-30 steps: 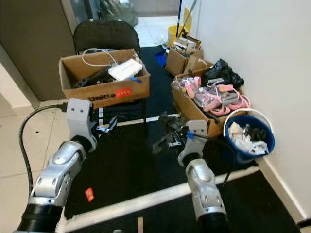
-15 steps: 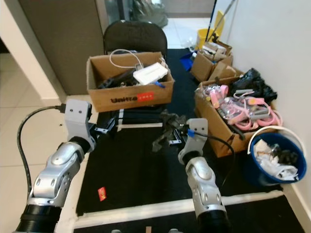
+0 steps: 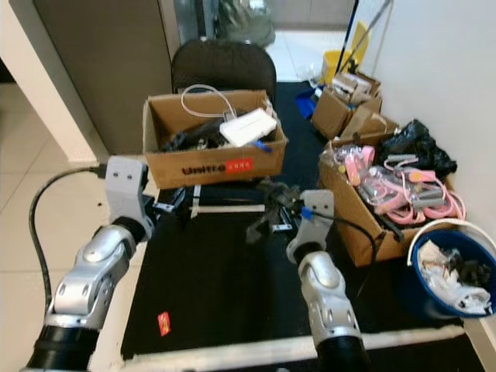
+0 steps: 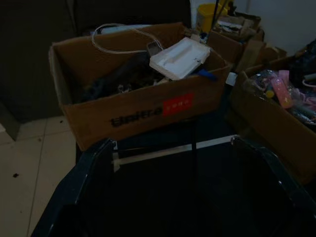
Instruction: Picking trash to rubbish bin
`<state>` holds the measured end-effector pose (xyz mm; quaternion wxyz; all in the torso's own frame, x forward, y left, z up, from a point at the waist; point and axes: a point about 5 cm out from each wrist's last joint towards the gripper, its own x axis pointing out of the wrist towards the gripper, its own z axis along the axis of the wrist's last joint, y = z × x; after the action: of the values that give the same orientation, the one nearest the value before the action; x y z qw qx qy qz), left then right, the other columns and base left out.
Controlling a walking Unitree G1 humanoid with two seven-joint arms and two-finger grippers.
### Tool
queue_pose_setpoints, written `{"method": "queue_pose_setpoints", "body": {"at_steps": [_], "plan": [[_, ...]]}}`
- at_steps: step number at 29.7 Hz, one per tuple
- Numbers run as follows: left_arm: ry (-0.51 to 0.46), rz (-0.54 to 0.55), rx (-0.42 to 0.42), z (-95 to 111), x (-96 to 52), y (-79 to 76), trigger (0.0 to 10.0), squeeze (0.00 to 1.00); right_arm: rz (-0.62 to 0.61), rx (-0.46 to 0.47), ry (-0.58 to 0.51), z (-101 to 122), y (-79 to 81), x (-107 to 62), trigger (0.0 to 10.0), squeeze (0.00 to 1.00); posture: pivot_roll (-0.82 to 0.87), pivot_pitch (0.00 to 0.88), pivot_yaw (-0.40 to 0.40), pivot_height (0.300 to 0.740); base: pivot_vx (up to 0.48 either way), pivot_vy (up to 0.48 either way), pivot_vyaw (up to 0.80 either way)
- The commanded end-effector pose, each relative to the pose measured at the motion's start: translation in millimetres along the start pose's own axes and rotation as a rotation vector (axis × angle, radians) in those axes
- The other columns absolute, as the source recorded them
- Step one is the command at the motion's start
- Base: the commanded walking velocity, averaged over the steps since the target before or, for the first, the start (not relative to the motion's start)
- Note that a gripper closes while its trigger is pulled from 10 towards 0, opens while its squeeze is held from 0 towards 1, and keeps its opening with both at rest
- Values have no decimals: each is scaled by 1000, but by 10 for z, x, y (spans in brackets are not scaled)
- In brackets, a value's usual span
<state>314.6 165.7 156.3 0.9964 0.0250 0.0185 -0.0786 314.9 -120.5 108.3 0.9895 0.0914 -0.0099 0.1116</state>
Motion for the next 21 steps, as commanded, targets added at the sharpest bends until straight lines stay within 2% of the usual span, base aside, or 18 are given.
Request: {"method": "queue_pose_setpoints", "body": {"at_steps": [1, 21], "plan": [[27, 8, 0, -64, -25, 23, 10000, 12, 2, -1, 22, -64, 12, -30, 10000, 0, 13, 143, 1, 740, 322, 0, 0], [29, -1, 3, -61, -20, 34, 10000, 35, -9, 5, 15, -70, 23, -38, 10000, 0, 14, 128, 10, 740, 340, 0, 0]]}}
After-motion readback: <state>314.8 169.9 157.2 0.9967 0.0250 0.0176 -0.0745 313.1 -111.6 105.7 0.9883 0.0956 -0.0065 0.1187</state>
